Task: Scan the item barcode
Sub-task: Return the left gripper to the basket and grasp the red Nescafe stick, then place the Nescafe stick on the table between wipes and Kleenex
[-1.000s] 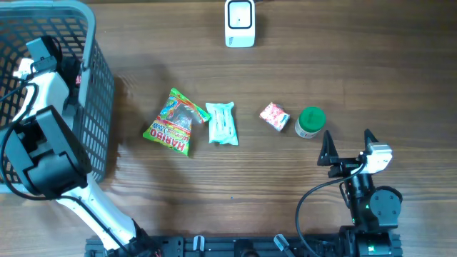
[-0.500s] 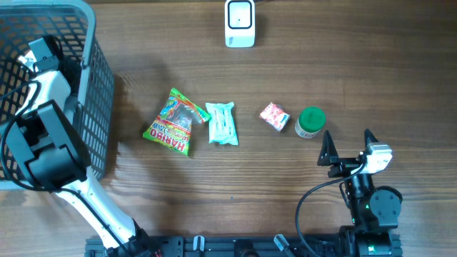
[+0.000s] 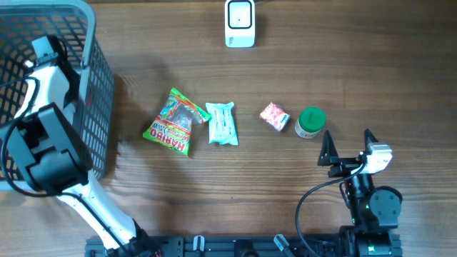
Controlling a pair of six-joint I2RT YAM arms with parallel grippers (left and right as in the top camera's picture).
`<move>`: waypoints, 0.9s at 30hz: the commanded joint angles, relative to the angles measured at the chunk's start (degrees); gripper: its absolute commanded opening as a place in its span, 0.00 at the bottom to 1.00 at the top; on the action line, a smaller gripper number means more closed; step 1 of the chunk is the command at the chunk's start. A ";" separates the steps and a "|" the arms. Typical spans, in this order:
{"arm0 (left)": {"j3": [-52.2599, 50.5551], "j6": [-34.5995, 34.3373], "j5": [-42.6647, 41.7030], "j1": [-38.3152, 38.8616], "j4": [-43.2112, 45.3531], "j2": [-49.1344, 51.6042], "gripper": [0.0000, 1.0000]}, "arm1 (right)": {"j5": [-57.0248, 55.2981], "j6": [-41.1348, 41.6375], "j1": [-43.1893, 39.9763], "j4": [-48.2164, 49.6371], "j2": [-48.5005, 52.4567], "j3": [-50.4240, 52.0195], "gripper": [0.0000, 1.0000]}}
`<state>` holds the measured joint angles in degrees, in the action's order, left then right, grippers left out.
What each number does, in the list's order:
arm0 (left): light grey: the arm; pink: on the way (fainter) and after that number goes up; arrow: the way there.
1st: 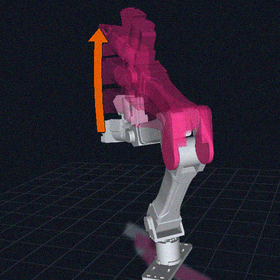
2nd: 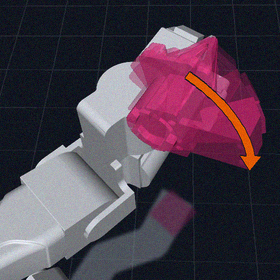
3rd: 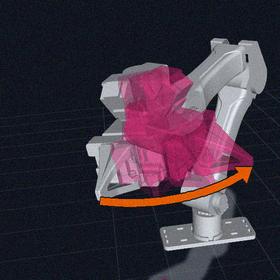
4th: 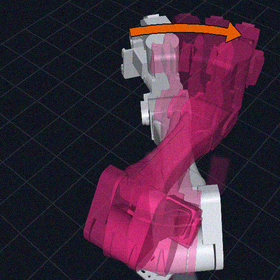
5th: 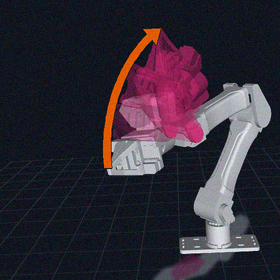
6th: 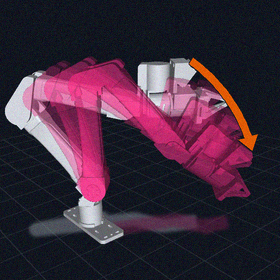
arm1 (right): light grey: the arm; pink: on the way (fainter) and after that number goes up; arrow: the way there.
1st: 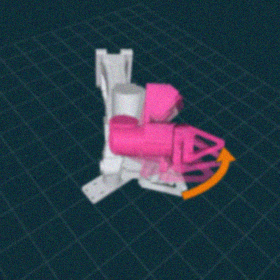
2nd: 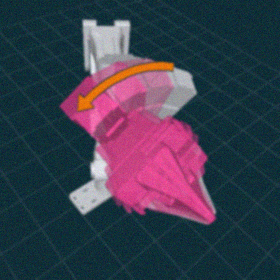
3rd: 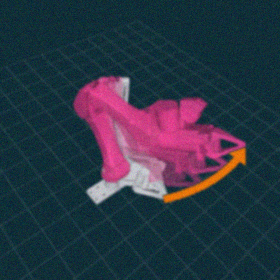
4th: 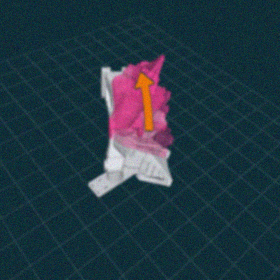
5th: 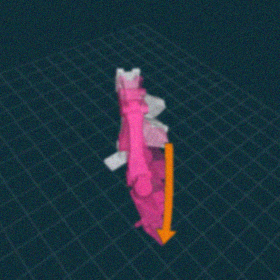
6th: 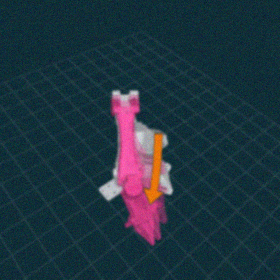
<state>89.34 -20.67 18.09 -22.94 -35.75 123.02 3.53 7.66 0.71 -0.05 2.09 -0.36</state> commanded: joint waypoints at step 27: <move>-5.51 -10.32 -22.38 55.58 -9.27 -35.32 0.04 | -0.70 -0.07 0.09 0.15 -0.02 0.07 1.00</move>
<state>84.75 -30.57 -8.91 22.92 -48.03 78.81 3.53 7.66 0.71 -0.05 2.09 -0.36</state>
